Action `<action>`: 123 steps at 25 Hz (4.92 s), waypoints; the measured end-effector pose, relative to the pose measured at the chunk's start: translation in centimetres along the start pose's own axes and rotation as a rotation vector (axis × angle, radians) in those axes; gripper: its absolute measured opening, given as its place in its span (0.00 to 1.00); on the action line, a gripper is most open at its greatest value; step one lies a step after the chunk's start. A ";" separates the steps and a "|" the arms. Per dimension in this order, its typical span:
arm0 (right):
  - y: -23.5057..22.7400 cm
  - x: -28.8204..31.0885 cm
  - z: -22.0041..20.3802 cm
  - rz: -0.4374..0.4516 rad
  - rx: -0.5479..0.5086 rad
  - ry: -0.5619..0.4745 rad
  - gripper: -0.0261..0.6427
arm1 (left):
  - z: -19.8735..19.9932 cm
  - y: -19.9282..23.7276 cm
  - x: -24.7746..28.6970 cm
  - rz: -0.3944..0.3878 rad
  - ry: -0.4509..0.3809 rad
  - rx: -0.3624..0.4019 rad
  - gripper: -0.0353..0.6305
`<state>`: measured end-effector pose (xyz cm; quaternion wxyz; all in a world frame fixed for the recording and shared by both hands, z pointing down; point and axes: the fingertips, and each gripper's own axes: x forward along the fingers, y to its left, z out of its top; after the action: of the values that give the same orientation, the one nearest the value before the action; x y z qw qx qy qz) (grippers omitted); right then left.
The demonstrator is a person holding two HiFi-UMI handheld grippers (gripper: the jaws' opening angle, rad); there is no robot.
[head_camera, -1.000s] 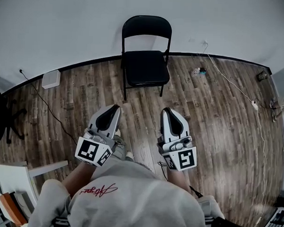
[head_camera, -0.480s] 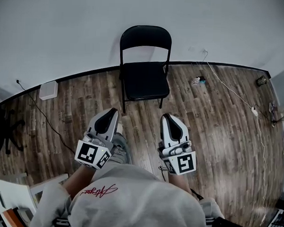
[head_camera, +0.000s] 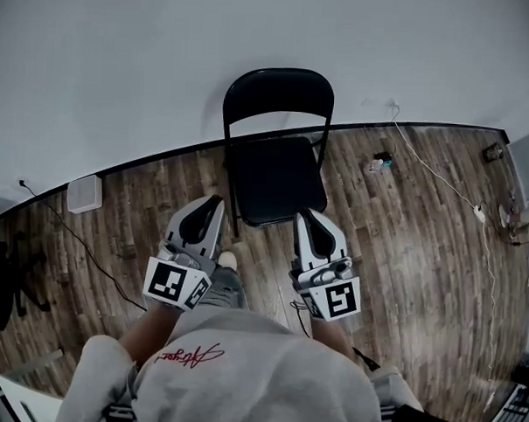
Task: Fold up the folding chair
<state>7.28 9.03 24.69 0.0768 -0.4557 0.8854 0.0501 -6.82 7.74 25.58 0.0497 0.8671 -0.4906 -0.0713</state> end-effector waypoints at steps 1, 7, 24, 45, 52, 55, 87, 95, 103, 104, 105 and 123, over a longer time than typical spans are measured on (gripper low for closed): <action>-0.7 1.3 0.1 -0.010 0.009 -0.008 0.08 | 0.1 0.7 1.2 -0.011 0.003 0.000 0.11; -3.4 6.1 -0.3 -0.077 -0.003 -0.013 0.08 | -1.0 3.7 5.5 -0.059 0.047 -0.021 0.11; -9.2 5.3 -17.4 -0.250 0.463 0.143 0.37 | -17.2 15.2 15.1 0.173 0.253 -0.074 0.43; -12.9 -9.8 -50.5 -0.602 1.249 0.108 0.39 | -35.0 29.2 26.1 0.414 0.361 0.019 0.43; -12.3 -10.7 -55.5 -0.569 1.302 0.199 0.40 | -36.1 29.0 28.5 0.317 0.376 0.087 0.43; -11.5 -10.5 -56.3 -0.490 1.397 0.153 0.42 | -36.3 28.6 29.3 0.277 0.361 0.095 0.43; -17.9 7.1 -43.9 -0.539 1.557 0.028 0.24 | -28.8 25.3 31.1 0.060 0.212 0.010 0.08; -19.8 13.4 -40.3 -0.734 1.598 0.191 0.24 | -26.7 25.8 32.2 0.037 0.223 0.060 0.08; -23.3 20.9 -38.6 -0.859 1.601 0.314 0.24 | -25.2 27.5 35.5 0.002 0.199 0.078 0.08; -23.4 21.5 -38.7 -0.872 1.604 0.328 0.24 | -25.3 28.0 35.8 0.009 0.211 0.074 0.08; -23.4 21.9 -38.8 -0.887 1.607 0.341 0.24 | -25.5 28.4 36.1 0.016 0.225 0.068 0.08; -26.8 29.1 -39.2 -0.978 1.606 0.454 0.24 | -25.6 34.4 42.2 0.100 0.292 -0.006 0.08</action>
<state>8.87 -36.03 57.46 0.2049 -0.5846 0.3620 -0.6966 -9.99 -45.74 53.05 0.1269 0.8424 -0.5206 0.0568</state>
